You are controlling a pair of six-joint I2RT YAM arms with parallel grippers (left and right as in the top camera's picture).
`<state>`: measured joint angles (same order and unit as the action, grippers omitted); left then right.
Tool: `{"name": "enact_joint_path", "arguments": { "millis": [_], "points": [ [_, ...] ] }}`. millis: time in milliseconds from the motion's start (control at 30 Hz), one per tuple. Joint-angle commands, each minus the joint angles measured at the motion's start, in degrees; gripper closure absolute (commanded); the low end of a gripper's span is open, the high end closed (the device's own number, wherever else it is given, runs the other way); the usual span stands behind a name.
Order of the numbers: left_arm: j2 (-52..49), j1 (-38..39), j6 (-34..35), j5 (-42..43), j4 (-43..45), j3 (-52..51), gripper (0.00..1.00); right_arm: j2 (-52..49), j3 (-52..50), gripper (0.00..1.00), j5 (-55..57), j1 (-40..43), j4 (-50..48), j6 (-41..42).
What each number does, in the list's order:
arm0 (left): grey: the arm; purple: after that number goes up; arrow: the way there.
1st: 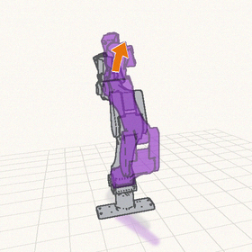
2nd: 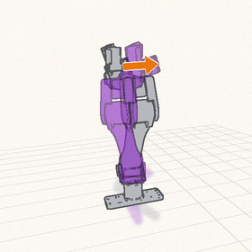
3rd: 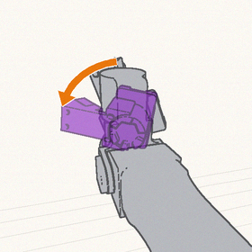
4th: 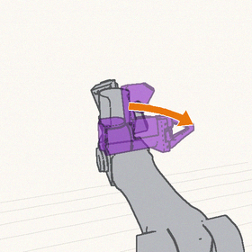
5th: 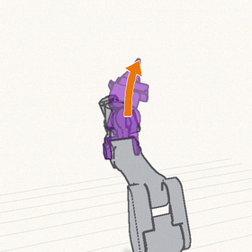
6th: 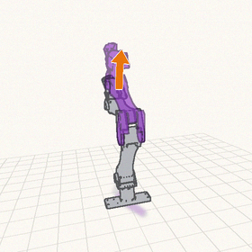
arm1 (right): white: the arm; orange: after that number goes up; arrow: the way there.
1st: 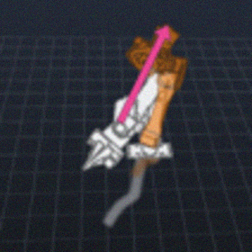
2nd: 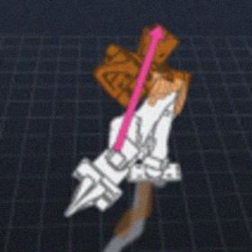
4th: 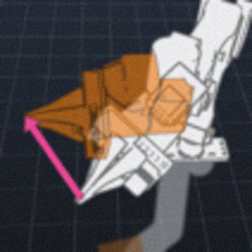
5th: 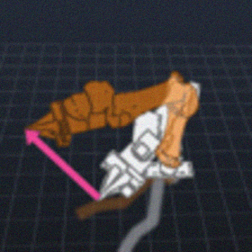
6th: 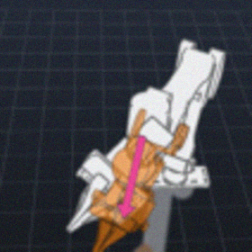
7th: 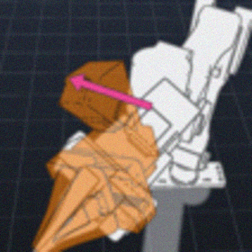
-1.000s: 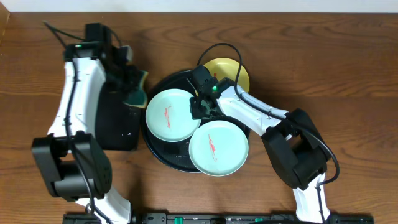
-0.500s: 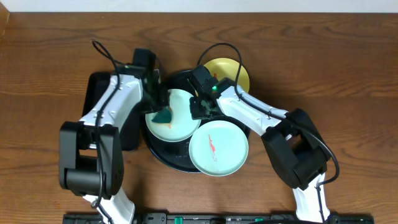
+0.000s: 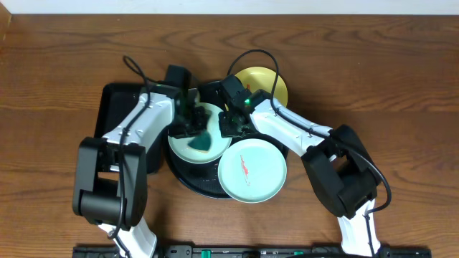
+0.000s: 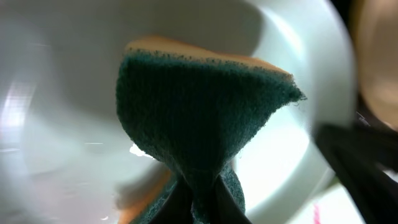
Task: Clean dirty plates on tray and stack at the side
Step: 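Scrub the held mint plate with the sponge in the left gripper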
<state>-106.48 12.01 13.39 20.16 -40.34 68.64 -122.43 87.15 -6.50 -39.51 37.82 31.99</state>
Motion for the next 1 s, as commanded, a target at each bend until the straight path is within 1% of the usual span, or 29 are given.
{"name": "enact_joint_path", "arguments": {
  "millis": [0,67,100,233,300,333,400,500,600,733,833,867,967],
  "points": [
    [-0.7,1.3,-2.1,3.7,0.8,-0.9,0.92,-2.1,0.1,0.99,-1.1,-1.0,-0.1,-1.2],
    [-0.7,1.2,-0.3,-0.4,1.5,-0.9,0.93,-2.1,0.1,0.99,-1.1,-1.0,-0.1,-1.2],
    [-0.7,1.0,1.5,-4.4,1.8,-0.9,0.93,-2.1,0.1,0.99,-1.1,-1.0,-0.1,-1.2],
    [-0.7,0.7,8.3,-24.3,2.1,-0.9,0.92,-2.1,0.1,0.99,-1.3,-1.0,-0.1,-1.2],
    [-0.7,0.7,10.4,-32.7,2.1,-0.9,0.93,-2.1,0.1,0.99,-1.3,-1.0,-0.2,-1.2],
    [-0.7,0.7,10.8,-35.7,2.1,-0.9,0.92,-2.1,0.1,0.99,-1.3,-1.0,-0.1,-1.2],
    [-0.7,0.7,10.9,-37.5,2.0,-0.9,0.93,-2.1,0.1,0.99,-1.3,-1.0,-0.1,-1.2],
    [-0.7,0.9,10.9,-34.0,0.3,-0.9,0.92,-2.1,0.1,0.99,-1.3,-1.0,-0.1,-1.2],
    [-0.7,1.0,9.0,-25.8,-2.0,-0.9,0.93,-2.1,0.1,0.99,-1.3,-1.0,-0.1,-1.2],
    [-0.7,1.0,-0.4,-8.0,-4.3,-0.9,0.93,-2.1,0.1,0.99,-1.4,-1.0,-0.1,-1.2],
    [-0.7,1.0,-7.7,3.3,-4.5,-0.9,0.92,-2.1,0.1,0.99,-1.5,-1.0,-0.1,-1.2],
    [-0.7,1.0,-9.0,5.0,-4.3,-0.9,0.93,-2.1,0.1,0.99,-1.5,-1.0,-0.1,-1.2],
    [-0.7,0.7,-9.1,4.7,-2.4,-0.9,0.93,-2.1,0.1,0.99,-1.5,-1.0,-0.1,-1.2]
  ]
}}
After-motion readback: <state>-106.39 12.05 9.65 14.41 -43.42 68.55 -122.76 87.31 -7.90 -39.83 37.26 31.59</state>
